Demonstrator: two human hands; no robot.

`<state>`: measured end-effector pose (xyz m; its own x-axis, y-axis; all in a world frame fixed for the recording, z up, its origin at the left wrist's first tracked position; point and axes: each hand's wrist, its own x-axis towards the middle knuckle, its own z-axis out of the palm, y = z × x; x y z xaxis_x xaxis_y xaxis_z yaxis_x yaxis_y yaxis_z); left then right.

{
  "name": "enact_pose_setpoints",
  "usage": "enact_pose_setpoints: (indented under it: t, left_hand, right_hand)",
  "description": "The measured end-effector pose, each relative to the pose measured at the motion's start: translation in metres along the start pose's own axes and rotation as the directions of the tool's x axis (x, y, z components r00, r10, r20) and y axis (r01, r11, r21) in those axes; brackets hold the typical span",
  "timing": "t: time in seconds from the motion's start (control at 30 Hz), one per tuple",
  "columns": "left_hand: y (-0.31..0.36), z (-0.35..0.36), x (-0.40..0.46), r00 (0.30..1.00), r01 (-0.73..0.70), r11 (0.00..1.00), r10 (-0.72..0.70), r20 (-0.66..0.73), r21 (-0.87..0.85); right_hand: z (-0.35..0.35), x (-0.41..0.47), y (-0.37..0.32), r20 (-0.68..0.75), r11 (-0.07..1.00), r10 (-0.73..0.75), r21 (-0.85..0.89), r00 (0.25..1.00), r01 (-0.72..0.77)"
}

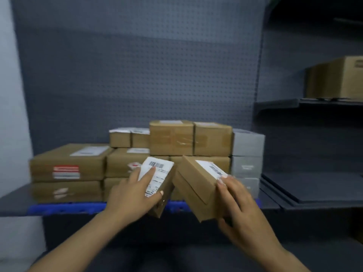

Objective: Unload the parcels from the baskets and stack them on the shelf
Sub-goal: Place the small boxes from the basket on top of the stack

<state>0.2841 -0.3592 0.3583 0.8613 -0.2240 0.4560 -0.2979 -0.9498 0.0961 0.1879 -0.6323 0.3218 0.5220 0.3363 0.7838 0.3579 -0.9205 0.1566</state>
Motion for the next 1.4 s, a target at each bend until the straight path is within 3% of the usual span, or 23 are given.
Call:
enact_pose_setpoints:
  t: [0.2, 0.47, 0.67, 0.8, 0.97, 1.13, 1.3, 1.4]
  left_hand:
    - [-0.084, -0.054, 0.015, 0.994, 0.046, 0.998, -0.042, -0.104, 0.035]
    - [-0.157, -0.079, 0.059, 0.982, 0.160, 0.984, -0.150, -0.118, 0.076]
    - [-0.176, -0.081, 0.103, 0.967, 0.254, 0.954, -0.245, -0.074, 0.160]
    - [-0.178, -0.071, 0.126, 0.955, 0.292, 0.945, -0.296, 0.003, 0.146]
    - [-0.172, -0.059, 0.143, 0.956, 0.295, 0.951, -0.293, -0.027, 0.094]
    - [-0.156, -0.037, 0.158, 0.965, 0.253, 0.947, -0.262, 0.020, 0.198]
    - [-0.154, -0.028, 0.164, 0.961, 0.257, 0.958, -0.268, 0.070, 0.129]
    - [-0.156, -0.024, 0.169, 0.974, 0.225, 0.969, -0.228, 0.021, 0.099]
  right_hand:
    - [0.027, 0.084, -0.040, -0.025, 0.996, -0.087, 0.018, 0.996, 0.088]
    - [0.078, 0.193, -0.082, -0.051, 0.986, -0.161, 0.025, 0.986, 0.162]
    - [0.111, 0.241, -0.095, 0.009, 0.984, -0.170, -0.052, 0.985, 0.170]
    - [0.134, 0.259, -0.095, 0.095, 0.987, -0.096, -0.122, 0.991, 0.108]
    - [0.163, 0.267, -0.087, 0.193, 0.979, -0.048, -0.183, 0.980, 0.084]
    - [0.184, 0.264, -0.076, 0.242, 0.974, -0.016, -0.216, 0.970, 0.070]
    - [0.196, 0.259, -0.073, 0.226, 0.984, -0.003, -0.171, 0.974, 0.042]
    - [0.198, 0.260, -0.072, 0.198, 0.985, -0.018, -0.163, 0.980, 0.050]
